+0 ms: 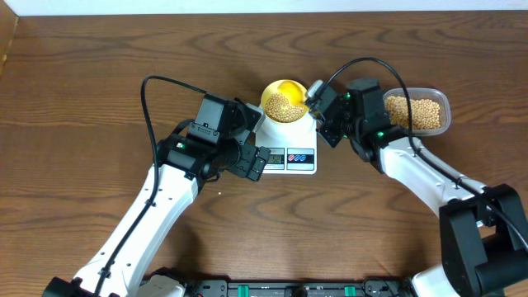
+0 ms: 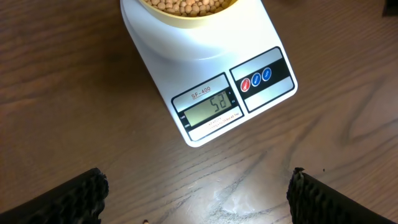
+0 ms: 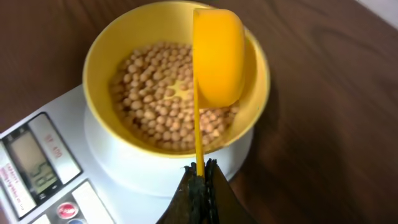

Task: Scoop item into bowl and weigh 50g on scale
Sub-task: 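Tilt the scoop with the right gripper to pour soybeans into the bowl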

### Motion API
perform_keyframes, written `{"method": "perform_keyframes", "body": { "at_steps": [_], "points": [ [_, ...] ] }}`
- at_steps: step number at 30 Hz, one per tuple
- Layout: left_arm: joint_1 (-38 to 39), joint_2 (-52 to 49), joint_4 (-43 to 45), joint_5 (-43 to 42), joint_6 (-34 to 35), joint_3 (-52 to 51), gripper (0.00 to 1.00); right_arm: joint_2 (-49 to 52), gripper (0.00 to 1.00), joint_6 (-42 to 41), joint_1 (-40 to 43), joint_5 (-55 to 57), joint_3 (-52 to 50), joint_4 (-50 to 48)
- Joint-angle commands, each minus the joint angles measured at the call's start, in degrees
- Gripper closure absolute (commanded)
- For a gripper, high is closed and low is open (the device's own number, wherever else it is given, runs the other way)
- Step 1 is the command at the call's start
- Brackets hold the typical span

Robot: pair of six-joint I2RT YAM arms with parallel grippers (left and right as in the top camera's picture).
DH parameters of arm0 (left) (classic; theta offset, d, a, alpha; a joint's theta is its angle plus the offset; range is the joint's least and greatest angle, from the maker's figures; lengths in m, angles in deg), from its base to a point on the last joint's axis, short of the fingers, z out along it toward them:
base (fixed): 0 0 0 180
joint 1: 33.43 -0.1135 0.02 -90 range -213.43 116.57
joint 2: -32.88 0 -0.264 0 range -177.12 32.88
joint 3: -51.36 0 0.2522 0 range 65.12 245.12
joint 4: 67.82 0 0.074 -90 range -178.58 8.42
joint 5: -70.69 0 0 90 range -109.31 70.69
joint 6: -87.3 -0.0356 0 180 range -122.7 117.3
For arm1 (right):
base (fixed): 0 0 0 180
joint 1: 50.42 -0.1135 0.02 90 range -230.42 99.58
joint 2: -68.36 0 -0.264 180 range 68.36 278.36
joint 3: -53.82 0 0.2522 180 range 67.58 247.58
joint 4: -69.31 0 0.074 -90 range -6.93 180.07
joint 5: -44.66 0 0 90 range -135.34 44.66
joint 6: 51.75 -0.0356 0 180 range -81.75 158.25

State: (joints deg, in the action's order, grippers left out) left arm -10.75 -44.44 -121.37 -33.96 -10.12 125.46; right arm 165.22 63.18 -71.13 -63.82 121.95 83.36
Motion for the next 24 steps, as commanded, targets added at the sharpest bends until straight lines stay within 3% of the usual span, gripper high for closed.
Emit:
{"method": "perform_keyframes", "body": {
  "at_steps": [1, 15, 24],
  "points": [
    [0.2, -0.2, 0.0, 0.2, 0.5, -0.5, 0.05, 0.0, 0.99, 1.0, -1.3, 0.3, 0.2, 0.6],
    [0.2, -0.2, 0.0, 0.2, 0.5, -0.5, 0.05, 0.7, 0.99, -0.3, -1.9, -4.2, 0.2, 3.5],
    [0.2, -0.2, 0.0, 0.2, 0.5, -0.5, 0.05, 0.7, 0.99, -9.2, -1.7, -7.4, 0.2, -0.9]
  ]
}}
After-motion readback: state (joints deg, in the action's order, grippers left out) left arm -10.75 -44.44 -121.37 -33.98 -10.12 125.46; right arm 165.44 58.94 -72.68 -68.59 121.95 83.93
